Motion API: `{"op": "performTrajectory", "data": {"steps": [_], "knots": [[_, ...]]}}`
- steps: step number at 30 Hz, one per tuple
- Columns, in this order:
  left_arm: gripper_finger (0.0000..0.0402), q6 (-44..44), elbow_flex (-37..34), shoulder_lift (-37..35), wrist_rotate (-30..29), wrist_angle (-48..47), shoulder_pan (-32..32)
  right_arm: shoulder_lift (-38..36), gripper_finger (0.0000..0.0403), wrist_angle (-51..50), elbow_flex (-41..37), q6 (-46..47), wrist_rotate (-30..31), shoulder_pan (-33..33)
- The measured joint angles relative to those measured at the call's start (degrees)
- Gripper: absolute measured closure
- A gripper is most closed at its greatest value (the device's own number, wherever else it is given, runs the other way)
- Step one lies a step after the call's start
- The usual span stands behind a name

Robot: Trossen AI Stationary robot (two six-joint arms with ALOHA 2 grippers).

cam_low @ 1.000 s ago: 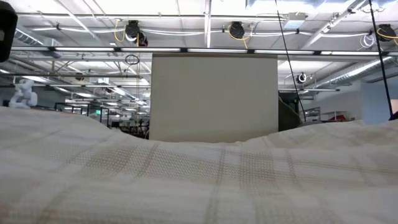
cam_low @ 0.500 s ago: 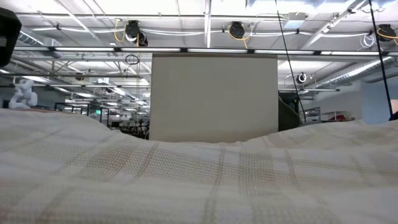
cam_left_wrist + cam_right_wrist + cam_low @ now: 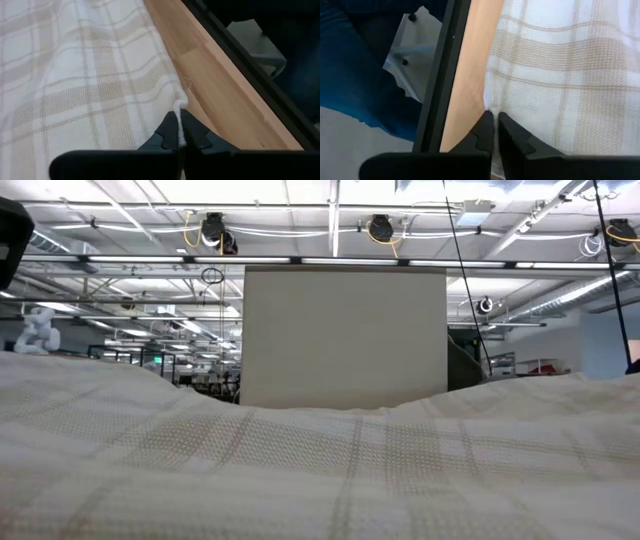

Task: Fold towel
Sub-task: Fold the white patterned towel

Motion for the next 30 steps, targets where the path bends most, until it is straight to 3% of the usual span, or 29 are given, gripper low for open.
{"op": "performTrajectory", "data": {"steps": [8, 16, 23, 30], "knots": [[0.0401, 0.7, 0.6, 0.0, 0.3, 0.3, 0.0, 0.3, 0.0401, -2.2, 3.0, -1.7, -1.1, -0.1], [0.0401, 7.9, 5.3, -1.6, -1.3, -3.7, 0.3, -0.8, 0.0402, -22.7, 16.9, -2.9, 1.2, 0.0], [0.0401, 5.3, 9.4, -5.5, -9.7, -17.5, -0.8, -0.9, 0.0403, -42.5, 28.0, 2.1, 4.5, 0.0], [0.0401, -5.1, 11.5, -7.9, -20.6, -30.4, -2.3, -1.0, 0.0403, -53.4, 30.3, 10.2, 3.8, 0.4]]}}
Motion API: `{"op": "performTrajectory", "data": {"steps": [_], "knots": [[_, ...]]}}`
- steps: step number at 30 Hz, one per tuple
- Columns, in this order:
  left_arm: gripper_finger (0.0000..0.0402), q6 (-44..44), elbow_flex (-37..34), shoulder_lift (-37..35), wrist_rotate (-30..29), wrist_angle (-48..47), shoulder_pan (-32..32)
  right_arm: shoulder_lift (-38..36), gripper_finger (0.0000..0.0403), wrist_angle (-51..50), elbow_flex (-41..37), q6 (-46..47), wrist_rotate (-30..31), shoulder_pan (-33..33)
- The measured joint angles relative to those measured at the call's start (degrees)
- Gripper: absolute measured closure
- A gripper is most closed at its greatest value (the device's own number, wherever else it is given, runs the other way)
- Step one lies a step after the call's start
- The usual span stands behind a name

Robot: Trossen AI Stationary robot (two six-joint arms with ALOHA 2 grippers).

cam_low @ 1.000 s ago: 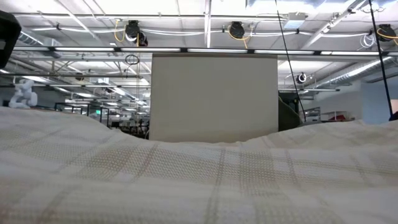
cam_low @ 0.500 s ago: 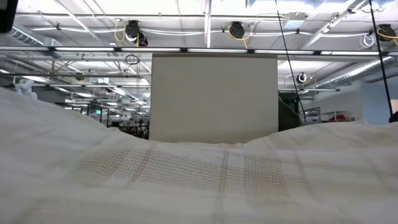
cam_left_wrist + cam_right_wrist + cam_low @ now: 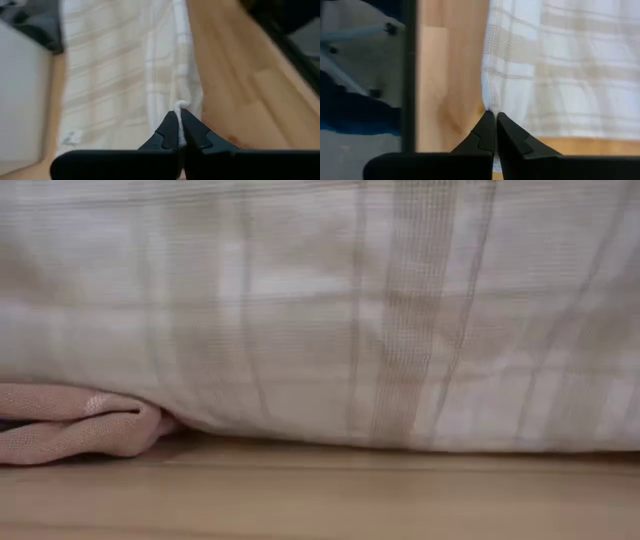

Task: Fold towel
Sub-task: Fold the white patterned towel

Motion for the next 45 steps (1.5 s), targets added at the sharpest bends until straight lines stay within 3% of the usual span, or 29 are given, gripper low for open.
{"op": "performTrajectory", "data": {"steps": [10, 14, 27, 45], "knots": [[0.0401, -1.1, 0.0, -0.4, -8.8, -9.5, 8.0, -0.2, 0.0403, -25.3, 0.0, 10.6, 6.1, -4.5], [0.0401, -1.1, 0.0, -0.4, -11.4, -13.7, 13.0, -1.7, 0.0403, -25.0, -1.3, 7.1, 8.3, -8.2], [0.0401, 0.8, 0.0, -0.4, -11.1, -21.0, 25.7, -2.1, 0.0403, -24.9, -4.9, -5.6, 9.2, -21.4], [0.0398, 11.6, 0.0, -0.4, -0.1, -16.1, 39.0, -2.1, 0.0402, -24.9, -4.9, -9.9, 8.6, -34.4]]}}
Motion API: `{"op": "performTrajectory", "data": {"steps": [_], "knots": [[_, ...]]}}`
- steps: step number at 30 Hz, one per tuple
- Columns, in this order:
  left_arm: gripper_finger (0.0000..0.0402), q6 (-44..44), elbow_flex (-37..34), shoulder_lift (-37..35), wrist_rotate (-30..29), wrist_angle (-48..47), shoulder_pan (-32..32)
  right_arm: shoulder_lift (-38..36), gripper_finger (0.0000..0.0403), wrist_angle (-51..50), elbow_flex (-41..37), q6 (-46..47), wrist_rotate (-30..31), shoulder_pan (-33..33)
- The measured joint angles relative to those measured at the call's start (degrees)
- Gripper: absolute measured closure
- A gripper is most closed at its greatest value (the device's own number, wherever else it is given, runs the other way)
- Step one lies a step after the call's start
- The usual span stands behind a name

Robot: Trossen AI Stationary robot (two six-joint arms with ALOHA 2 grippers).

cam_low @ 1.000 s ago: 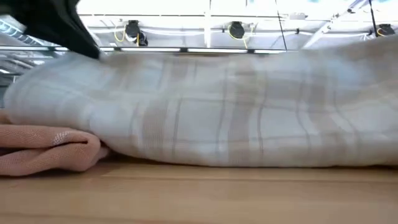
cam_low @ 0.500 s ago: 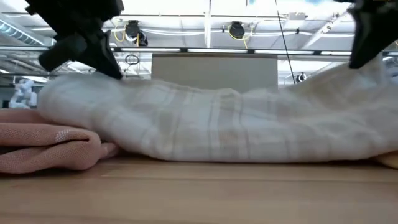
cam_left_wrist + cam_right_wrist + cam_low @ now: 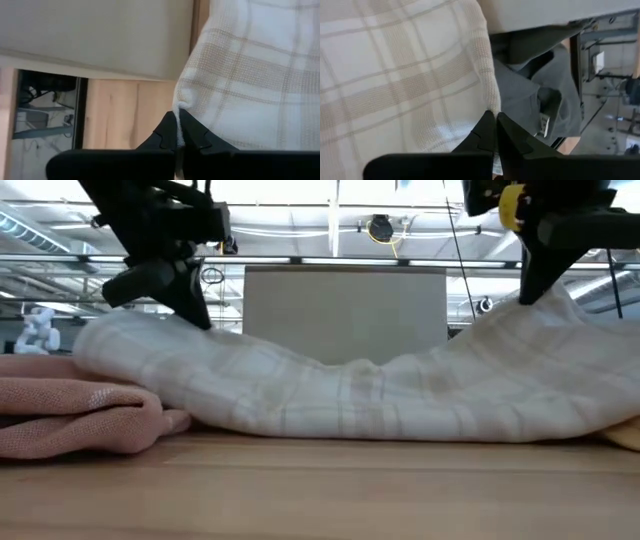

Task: Fold towel
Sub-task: Fold the white patterned towel

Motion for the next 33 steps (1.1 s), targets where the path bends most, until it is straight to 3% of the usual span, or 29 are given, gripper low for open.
{"op": "performTrajectory", "data": {"steps": [6, 16, 25, 28, 33], "knots": [[0.0383, 2.3, -0.7, 0.0, 4.4, 0.8, 3.6, 0.0, 0.0372, 0.0, 0.0, 1.2, -1.3, -1.6], [0.0267, 2.7, -4.4, 0.0, 1.7, 3.2, 7.1, 0.0, 0.0264, -0.1, -8.2, 7.7, -5.9, -3.1], [0.0239, 2.7, -4.4, 0.0, -3.7, 4.6, 7.0, 0.0, 0.0261, 0.8, -7.5, 12.0, -4.2, 1.0], [0.0239, 2.8, -4.4, 0.0, 0.0, 7.5, 6.2, 0.0, 0.0268, 7.9, -6.8, 9.9, -3.3, 2.4], [0.0239, 7.5, -4.4, 0.0, 13.2, 16.9, 3.1, 0.0, 0.0273, 20.9, -6.8, 2.2, -4.0, 4.1]]}}
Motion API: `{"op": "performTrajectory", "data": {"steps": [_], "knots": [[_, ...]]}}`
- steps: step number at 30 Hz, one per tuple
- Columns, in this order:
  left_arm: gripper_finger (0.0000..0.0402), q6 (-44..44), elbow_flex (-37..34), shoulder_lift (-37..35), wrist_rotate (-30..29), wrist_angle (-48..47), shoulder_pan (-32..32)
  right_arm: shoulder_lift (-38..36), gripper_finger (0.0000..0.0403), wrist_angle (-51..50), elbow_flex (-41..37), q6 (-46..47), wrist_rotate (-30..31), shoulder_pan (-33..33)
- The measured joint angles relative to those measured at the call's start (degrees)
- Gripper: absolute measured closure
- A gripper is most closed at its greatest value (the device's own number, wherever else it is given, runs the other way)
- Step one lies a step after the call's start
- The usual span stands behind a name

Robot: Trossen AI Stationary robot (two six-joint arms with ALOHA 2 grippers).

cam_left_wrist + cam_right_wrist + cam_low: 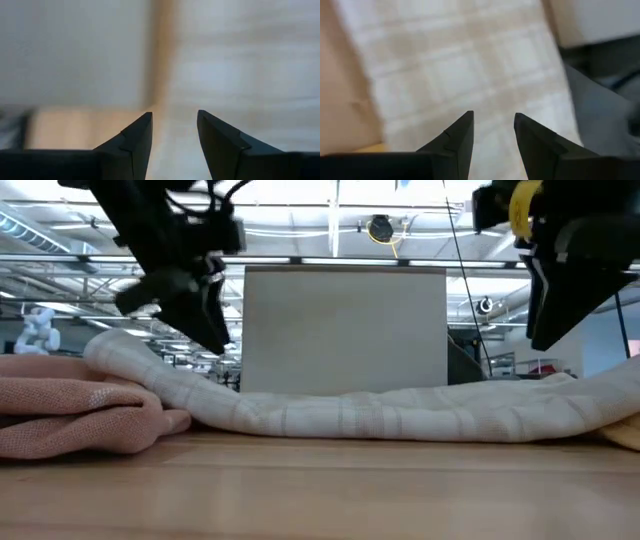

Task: Fold towel
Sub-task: Fold the white patterned towel

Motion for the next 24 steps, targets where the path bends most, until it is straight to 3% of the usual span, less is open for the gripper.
{"op": "performTrajectory", "data": {"steps": [5, 12, 18, 24], "knots": [[0.0239, 2.5, 0.0, 0.0, 8.4, 6.8, -3.3, 0.0, 0.0273, 4.1, 0.0, -2.5, -1.7, 2.5], [0.0239, 2.5, 0.0, 4.9, 9.6, 11.2, -6.5, 0.0, 0.0273, 4.1, 0.0, -0.1, -9.9, 8.2], [0.0239, 7.2, 0.0, 11.7, 11.9, 27.2, -6.3, 0.0, 0.0273, 3.9, 0.0, 3.3, -13.8, 12.6], [0.0239, 11.0, 0.0, 16.1, 12.1, 45.7, -4.0, 0.0, 0.0273, -1.2, 0.0, 7.1, -12.9, 14.9]]}}
